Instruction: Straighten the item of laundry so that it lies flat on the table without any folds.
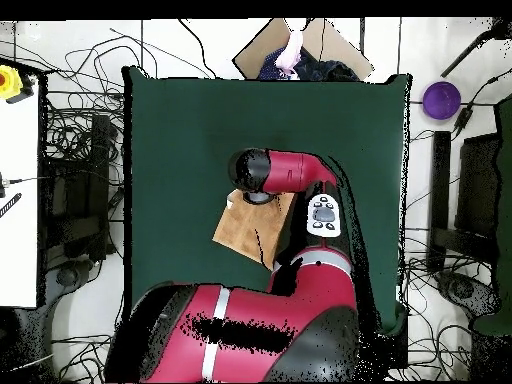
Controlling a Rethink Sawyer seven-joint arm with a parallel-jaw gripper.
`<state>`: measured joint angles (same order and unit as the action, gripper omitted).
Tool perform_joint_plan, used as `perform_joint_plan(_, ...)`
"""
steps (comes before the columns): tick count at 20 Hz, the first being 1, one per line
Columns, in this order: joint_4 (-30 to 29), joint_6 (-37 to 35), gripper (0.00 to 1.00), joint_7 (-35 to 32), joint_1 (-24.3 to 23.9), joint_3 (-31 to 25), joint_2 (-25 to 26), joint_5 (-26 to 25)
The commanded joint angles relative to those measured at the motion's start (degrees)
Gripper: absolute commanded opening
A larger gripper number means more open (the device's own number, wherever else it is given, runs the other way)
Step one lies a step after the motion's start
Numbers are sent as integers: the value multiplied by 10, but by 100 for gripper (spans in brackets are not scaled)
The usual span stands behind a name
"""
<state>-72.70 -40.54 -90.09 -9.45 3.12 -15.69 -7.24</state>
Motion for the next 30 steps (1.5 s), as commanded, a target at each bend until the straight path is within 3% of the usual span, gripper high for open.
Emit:
perform_joint_plan(1, 18, -25, 0, -110, 15, -4, 8, 16)
perform_joint_plan(30, 5, -15, 0, -118, 21, 9, 3, 19)
